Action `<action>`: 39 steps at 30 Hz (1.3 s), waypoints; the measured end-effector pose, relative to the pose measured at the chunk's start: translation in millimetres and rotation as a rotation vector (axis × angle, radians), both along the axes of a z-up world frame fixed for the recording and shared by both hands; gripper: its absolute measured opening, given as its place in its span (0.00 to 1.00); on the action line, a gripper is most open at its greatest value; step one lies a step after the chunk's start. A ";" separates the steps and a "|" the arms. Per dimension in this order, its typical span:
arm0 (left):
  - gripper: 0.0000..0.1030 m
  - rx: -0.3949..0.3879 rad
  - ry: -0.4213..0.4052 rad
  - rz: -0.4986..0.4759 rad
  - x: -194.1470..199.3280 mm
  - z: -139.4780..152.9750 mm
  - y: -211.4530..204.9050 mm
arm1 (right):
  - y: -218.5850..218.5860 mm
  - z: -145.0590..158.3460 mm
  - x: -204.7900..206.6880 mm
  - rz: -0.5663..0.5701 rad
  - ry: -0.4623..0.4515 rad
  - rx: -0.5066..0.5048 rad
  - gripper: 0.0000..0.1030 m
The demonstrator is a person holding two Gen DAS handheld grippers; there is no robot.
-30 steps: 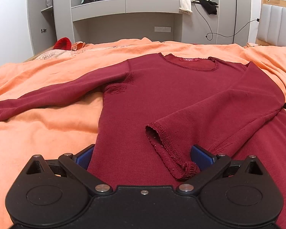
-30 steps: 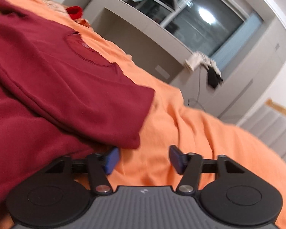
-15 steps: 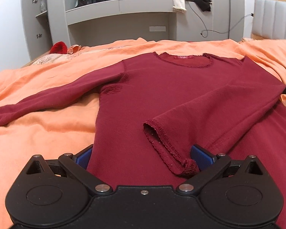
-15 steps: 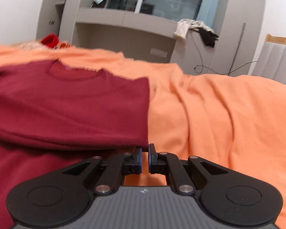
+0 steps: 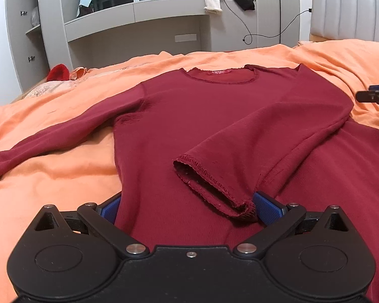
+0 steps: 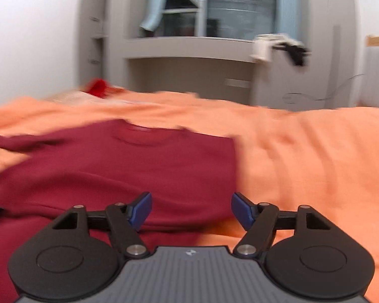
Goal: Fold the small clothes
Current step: 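Open the right gripper and smooth the folded sleeve flat, then reach the left gripper to the other sleeve cuff and close on it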
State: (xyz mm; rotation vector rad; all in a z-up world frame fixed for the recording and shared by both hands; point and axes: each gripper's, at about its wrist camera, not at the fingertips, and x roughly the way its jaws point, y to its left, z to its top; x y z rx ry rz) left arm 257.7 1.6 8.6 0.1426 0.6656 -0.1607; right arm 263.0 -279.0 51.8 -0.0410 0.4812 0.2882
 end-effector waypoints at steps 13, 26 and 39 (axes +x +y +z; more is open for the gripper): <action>0.99 -0.205 -0.022 0.092 -0.8 26.6 45.1 | 144.8 -11.0 -9.8 0.602 0.038 -0.267 0.49; 0.99 -0.269 -0.017 0.167 1.7 29.9 67.0 | 164.0 -19.0 -39.0 0.653 -0.006 -0.453 0.09; 0.99 -0.227 0.012 0.149 2.9 21.2 57.6 | 131.3 -29.2 -66.5 0.597 0.003 -0.302 0.09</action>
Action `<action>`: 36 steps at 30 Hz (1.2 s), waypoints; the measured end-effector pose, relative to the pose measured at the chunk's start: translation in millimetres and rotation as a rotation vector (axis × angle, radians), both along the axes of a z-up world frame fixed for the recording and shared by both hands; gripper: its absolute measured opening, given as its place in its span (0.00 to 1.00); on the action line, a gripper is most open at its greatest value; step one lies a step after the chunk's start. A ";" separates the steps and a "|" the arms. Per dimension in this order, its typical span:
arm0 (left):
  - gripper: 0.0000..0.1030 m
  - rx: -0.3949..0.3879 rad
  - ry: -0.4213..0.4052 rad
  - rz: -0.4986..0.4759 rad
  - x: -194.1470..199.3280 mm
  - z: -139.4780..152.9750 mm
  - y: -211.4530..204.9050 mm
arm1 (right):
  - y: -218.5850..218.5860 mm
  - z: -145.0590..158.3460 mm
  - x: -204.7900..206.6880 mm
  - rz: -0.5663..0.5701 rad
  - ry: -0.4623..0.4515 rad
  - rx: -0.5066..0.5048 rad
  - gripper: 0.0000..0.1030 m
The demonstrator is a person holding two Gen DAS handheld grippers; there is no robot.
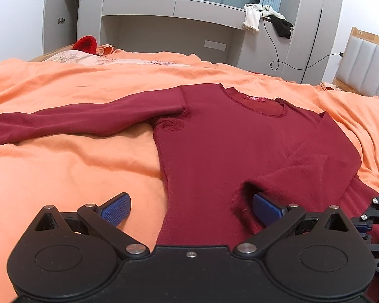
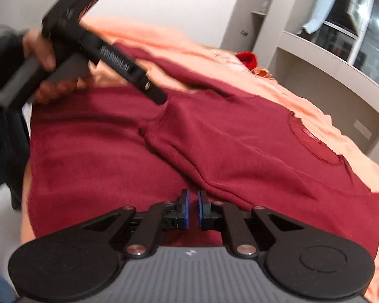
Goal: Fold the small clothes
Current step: 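Reach the left gripper to the other sleeve cuff and close on it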
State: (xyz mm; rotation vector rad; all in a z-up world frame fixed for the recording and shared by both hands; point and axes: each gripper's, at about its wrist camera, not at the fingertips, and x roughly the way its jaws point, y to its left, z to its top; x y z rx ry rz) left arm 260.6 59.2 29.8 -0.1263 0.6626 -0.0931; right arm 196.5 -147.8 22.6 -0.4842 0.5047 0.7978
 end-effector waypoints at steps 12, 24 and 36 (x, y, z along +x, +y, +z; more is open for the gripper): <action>0.99 -0.050 -0.037 0.161 7.0 7.5 21.0 | 16.1 33.4 68.9 -0.228 0.198 0.322 0.25; 0.99 -0.088 -0.034 0.216 7.2 9.4 44.3 | 32.9 4.6 16.2 -0.081 0.187 0.071 0.09; 0.99 -0.102 -0.024 0.328 7.5 5.1 77.2 | 17.3 -0.2 -4.2 -0.044 0.140 0.123 0.10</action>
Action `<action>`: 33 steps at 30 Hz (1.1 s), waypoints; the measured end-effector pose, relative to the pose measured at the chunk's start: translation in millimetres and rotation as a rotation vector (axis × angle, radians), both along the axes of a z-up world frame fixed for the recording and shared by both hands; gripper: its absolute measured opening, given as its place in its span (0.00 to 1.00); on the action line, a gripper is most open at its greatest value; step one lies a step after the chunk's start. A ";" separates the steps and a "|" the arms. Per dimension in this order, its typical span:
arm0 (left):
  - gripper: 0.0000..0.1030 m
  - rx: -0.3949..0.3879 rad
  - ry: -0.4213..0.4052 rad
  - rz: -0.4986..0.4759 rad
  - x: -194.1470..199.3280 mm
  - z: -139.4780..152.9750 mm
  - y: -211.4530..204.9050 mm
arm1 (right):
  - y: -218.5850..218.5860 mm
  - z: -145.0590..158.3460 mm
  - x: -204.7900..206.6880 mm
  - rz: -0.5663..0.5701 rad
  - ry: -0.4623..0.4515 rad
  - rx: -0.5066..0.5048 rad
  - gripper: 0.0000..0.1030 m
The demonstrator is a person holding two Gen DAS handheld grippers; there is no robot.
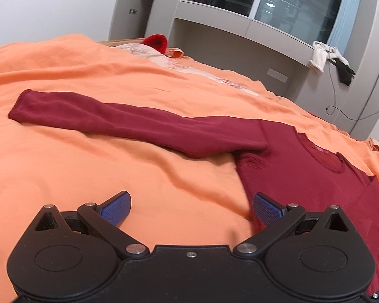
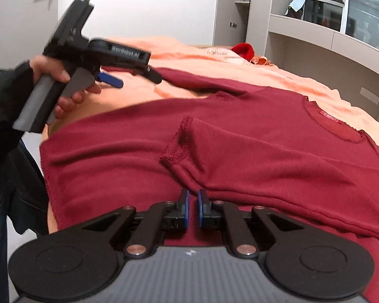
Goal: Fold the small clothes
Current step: 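Reach the left gripper to the other sleeve cuff and close on it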
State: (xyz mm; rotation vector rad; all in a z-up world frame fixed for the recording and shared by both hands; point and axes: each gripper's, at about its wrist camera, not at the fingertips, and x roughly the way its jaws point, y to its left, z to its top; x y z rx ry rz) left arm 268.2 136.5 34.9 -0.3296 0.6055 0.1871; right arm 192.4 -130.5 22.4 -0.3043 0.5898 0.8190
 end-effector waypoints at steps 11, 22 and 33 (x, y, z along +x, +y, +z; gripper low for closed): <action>0.99 -0.030 -0.010 0.112 -2.4 2.4 39.9 | 10.8 12.4 6.4 0.059 -0.013 0.159 0.66; 0.99 -0.234 -0.097 0.397 20.7 -15.0 149.6 | -24.7 12.8 6.9 -0.034 0.022 0.361 1.00; 0.25 -0.317 -0.191 0.738 34.3 -30.0 184.3 | -35.1 0.3 15.0 -0.093 0.097 0.396 1.00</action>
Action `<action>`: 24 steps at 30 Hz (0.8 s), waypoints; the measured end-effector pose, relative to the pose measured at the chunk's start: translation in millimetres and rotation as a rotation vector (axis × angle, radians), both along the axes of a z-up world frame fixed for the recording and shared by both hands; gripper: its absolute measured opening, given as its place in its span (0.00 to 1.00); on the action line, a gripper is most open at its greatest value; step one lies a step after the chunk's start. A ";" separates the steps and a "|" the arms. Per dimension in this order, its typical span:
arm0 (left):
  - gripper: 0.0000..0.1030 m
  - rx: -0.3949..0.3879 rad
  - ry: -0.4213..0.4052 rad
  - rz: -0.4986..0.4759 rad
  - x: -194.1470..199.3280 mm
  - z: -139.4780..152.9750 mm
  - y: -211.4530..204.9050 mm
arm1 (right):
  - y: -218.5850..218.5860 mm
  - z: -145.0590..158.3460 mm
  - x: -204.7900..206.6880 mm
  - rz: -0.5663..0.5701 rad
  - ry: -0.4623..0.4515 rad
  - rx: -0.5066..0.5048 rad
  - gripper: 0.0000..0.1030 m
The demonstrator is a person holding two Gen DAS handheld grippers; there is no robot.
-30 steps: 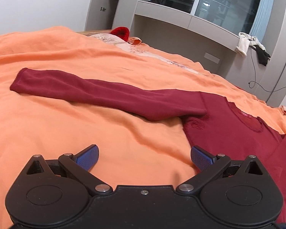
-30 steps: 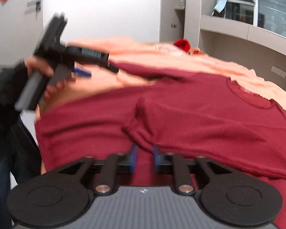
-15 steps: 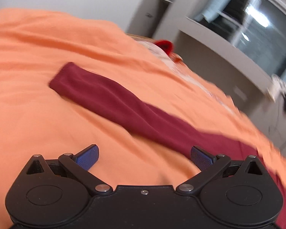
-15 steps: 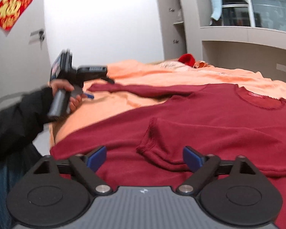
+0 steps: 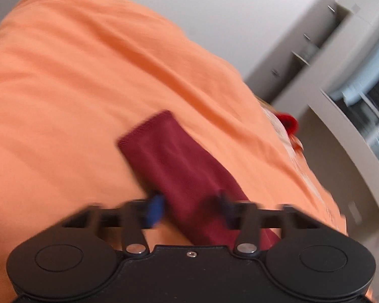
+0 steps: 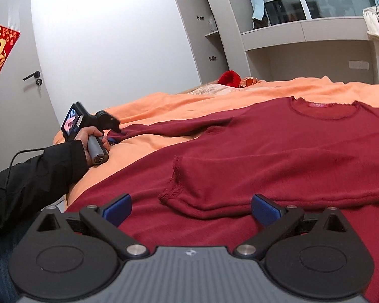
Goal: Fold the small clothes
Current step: 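Reach the left gripper to the other sleeve cuff and close on it, then lift the sleeve with the left gripper and fold it across the body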
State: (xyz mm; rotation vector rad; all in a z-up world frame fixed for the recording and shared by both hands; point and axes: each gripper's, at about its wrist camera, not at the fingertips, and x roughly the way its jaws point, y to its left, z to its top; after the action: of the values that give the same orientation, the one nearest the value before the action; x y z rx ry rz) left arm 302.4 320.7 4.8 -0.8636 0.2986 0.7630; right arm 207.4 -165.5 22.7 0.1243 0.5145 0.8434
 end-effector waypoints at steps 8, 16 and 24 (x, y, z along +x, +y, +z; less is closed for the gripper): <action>0.03 0.131 -0.187 -0.051 -5.4 24.4 -5.8 | -3.7 3.2 -6.8 -0.024 -0.018 0.020 1.00; 0.03 0.459 -0.376 -0.417 -2.7 109.2 -100.0 | -14.2 20.8 -15.2 -0.094 -0.101 0.042 1.00; 0.03 0.745 -0.422 -0.821 0.3 137.7 -259.2 | -51.4 46.8 -19.3 -0.333 -0.196 0.064 1.00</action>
State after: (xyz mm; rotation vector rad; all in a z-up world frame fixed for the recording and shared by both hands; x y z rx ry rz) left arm 302.7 61.6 142.5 -0.1273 -0.0340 -0.1079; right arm 188.1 -217.0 69.5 0.1786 0.2724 0.5393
